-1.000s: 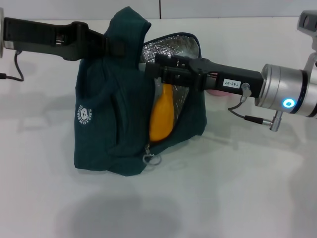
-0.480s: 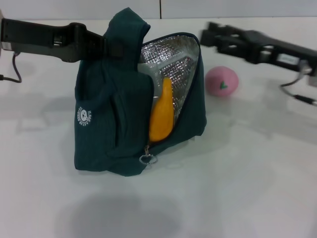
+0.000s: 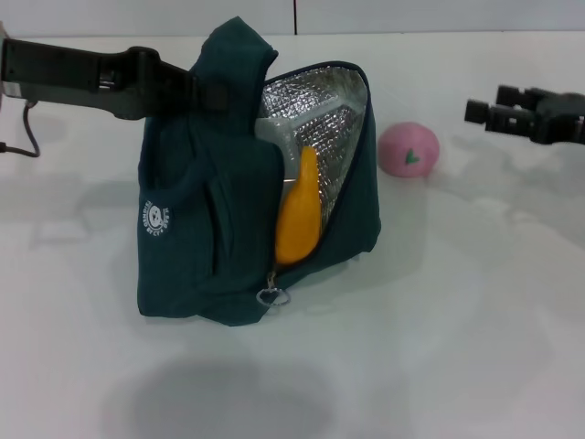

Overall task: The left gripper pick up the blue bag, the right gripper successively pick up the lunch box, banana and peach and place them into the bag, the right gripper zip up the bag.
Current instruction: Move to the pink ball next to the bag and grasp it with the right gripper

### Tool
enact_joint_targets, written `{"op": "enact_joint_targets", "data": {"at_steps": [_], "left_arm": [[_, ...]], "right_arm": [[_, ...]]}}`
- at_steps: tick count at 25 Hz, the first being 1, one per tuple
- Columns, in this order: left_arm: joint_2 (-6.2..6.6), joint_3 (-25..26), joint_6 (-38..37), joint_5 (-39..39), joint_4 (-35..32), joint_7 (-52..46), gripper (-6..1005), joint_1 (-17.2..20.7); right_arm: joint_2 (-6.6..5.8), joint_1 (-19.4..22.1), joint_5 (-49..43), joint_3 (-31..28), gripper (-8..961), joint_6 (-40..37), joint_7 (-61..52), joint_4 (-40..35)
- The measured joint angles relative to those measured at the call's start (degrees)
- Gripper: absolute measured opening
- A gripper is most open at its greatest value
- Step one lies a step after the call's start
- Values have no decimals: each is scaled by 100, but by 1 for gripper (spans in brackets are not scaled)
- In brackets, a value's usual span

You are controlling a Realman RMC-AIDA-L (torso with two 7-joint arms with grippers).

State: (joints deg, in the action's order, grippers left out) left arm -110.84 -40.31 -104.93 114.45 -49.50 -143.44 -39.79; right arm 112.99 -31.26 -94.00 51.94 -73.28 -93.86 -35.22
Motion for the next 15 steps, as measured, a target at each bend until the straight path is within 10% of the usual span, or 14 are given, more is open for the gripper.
{"op": "enact_joint_targets", "data": {"at_steps": [15], "left_arm": [[-15, -21, -1, -9, -1, 85, 63, -2]], "right_arm": [[237, -727, -956, 1151, 874, 1678, 174, 95]]}}
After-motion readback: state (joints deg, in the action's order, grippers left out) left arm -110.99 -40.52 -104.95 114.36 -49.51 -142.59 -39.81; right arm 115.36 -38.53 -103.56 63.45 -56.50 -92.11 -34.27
